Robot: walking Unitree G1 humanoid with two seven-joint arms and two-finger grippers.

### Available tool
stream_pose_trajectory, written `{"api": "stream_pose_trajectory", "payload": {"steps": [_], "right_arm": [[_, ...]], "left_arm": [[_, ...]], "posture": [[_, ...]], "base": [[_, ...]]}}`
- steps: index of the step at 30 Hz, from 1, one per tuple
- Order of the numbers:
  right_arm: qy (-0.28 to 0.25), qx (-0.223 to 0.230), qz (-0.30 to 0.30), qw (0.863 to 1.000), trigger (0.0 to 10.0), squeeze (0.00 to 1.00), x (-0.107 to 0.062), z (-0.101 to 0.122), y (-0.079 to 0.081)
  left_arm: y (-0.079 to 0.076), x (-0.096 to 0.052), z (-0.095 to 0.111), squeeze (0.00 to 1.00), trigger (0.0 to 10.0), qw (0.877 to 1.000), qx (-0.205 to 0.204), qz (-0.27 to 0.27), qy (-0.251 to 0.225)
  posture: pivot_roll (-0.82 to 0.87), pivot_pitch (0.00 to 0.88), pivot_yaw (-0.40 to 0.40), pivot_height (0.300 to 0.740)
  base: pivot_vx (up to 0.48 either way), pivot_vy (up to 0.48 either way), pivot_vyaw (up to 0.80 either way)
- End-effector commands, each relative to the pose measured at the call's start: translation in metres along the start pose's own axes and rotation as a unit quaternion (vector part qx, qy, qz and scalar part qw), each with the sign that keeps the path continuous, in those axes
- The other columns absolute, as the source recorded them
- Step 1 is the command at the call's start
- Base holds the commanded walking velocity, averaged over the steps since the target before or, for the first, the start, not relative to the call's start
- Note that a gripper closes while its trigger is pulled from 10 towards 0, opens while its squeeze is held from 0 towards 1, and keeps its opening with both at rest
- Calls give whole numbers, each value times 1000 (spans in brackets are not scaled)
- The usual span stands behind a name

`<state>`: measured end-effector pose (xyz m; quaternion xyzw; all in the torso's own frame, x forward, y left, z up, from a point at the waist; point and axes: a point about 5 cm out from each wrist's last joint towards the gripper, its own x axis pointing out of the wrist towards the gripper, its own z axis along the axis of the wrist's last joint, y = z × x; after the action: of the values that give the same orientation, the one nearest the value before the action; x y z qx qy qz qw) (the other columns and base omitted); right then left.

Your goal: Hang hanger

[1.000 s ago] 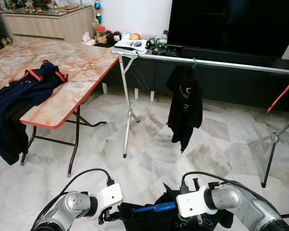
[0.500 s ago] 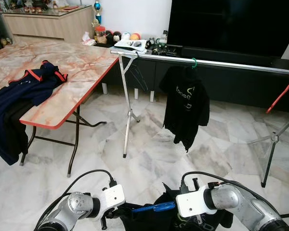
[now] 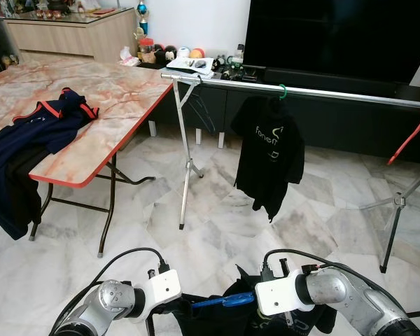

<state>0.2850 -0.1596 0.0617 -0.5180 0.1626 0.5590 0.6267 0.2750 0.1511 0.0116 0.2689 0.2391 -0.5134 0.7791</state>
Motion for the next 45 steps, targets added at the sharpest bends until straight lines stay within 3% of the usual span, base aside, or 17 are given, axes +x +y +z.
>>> {"api": "stream_pose_trajectory", "payload": {"steps": [1, 6, 9, 12, 16, 22, 27, 32, 35, 36, 39, 45], "right_arm": [[-3, -6, -21, 1000, 10000, 0, -4, 3, -10], [1, -1, -22, 1000, 10000, 0, -4, 1, -9], [15, 2, -7, 1000, 10000, 0, -3, -3, -2], [42, -2, 9, 999, 10000, 0, -2, -13, 9], [68, 13, 5, 998, 10000, 0, -4, -24, 16], [-14, 103, 4, 995, 10000, 0, -9, -8, 21], [-4, 122, -8, 992, 10000, 0, -20, -17, 22], [-39, 177, -39, 983, 10000, 0, -42, -21, 12], [33, 164, -46, 985, 10000, 0, -55, -41, 10], [86, 145, -46, 985, 10000, 0, -59, -54, 12], [120, 132, -62, 982, 10000, 0, -62, -63, 11], [45, 165, -112, 979, 10000, 0, -56, -44, -4]], "left_arm": [[2, -2, -1, 0, 0, 1000, 13, -3, 11], [6, -3, 0, 0, 0, 1000, 18, 19, 9], [19, -7, -3, 0, 0, 994, 48, 87, 40], [35, -16, -6, 0, 0, 983, 46, 170, 59], [43, -23, -9, 0, 0, 974, 38, 212, 66], [43, -27, -20, 0, 0, 964, 40, 244, 96], [38, -28, -29, 0, 0, 963, 43, 238, 122], [20, -23, -39, 0, 0, 977, 41, 169, 125], [10, -19, -36, 0, 0, 987, 37, 126, 91], [8, -18, -34, 0, 0, 989, 27, 120, 77], [7, -18, -33, 0, 0, 992, 19, 108, 68], [5, -17, -30, 0, 0, 995, 19, 78, 59]], "posture": [[46, 8, -1, 740], [48, 8, -3, 740], [48, 9, -3, 740], [47, 9, -3, 740], [47, 7, -2, 740], [48, 6, 0, 740], [45, 7, 2, 740], [48, 12, 3, 740], [42, 17, 4, 740], [42, 19, 4, 740], [42, 19, 4, 740], [49, 20, 5, 740]], "base": [[0, 0, 0], [0, 0, 0], [0, 0, 0], [0, 0, 0], [0, 0, 0], [0, 0, 0], [0, 0, 0], [0, 0, 0], [0, 0, 0], [0, 0, 0], [0, 0, 0], [0, 0, 0]]}}
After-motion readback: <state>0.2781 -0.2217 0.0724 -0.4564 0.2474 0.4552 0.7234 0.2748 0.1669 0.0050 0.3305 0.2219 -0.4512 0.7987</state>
